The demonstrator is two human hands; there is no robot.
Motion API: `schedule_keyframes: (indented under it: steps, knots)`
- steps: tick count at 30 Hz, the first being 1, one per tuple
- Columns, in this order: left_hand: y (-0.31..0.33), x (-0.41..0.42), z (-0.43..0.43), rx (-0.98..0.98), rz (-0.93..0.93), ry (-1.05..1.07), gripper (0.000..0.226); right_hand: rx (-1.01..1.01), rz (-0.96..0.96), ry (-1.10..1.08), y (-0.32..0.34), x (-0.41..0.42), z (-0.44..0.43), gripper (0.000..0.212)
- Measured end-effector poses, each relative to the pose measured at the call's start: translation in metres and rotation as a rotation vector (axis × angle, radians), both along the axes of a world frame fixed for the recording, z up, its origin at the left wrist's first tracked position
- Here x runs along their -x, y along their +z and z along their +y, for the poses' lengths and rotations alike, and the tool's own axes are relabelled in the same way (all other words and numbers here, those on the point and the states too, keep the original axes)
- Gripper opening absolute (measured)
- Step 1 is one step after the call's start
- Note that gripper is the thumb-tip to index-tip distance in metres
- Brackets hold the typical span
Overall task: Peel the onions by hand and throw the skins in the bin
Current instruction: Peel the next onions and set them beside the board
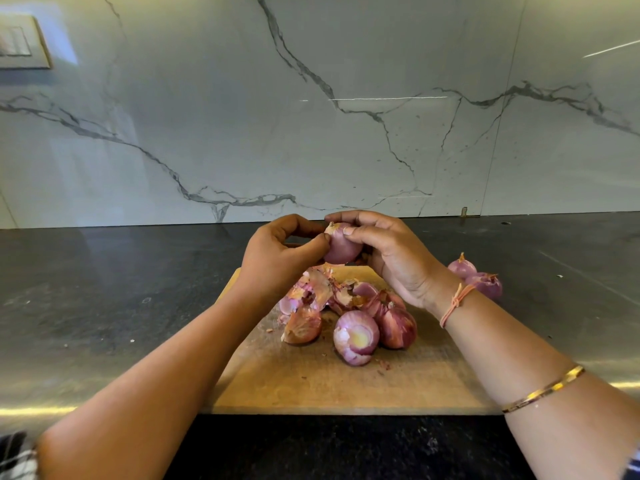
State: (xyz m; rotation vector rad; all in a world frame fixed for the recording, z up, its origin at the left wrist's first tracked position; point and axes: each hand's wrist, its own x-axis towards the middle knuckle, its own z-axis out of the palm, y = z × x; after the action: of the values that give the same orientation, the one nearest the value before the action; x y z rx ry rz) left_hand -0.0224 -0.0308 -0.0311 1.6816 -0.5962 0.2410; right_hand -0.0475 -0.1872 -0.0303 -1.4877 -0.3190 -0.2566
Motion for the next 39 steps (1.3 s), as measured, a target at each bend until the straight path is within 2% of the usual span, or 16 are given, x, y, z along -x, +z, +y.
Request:
schedule_keyframes:
  steps: [5,14,18,20,31,36,39]
  knots:
    - [0.0003,0.0009,-0.0003,-0.04,-0.047,0.068,0.009,0.043,-0.02,-0.019,-0.0006,0.0009,-0.0004,0.019]
    - [0.0005,0.0008,0.0014,-0.094,-0.207,0.208,0.026,0.095,-0.039,-0.018,-0.0024,-0.0005,0.0044,0.026]
    - [-0.0013,0.0029,-0.0009,0.012,-0.129,0.093,0.024,0.027,-0.048,-0.049,-0.0001,-0.0012,0.0012,0.016]
    - [-0.0021,0.0038,-0.0023,0.045,-0.103,0.061,0.022,0.037,-0.059,-0.078,0.0003,-0.0014,0.0003,0.018]
    - [-0.0031,0.0018,-0.0003,-0.036,-0.241,0.154,0.014,0.151,-0.125,-0.127,-0.002,0.0,0.0019,0.018]
    - [-0.0028,-0.0018,0.0001,-0.081,-0.302,0.204,0.02,0.188,-0.124,-0.12,-0.0028,0.0009,0.0026,0.019]
    - [-0.004,-0.0039,-0.0009,-0.098,-0.312,0.223,0.01,0.173,-0.12,-0.112,-0.0025,0.0009,0.0012,0.019]
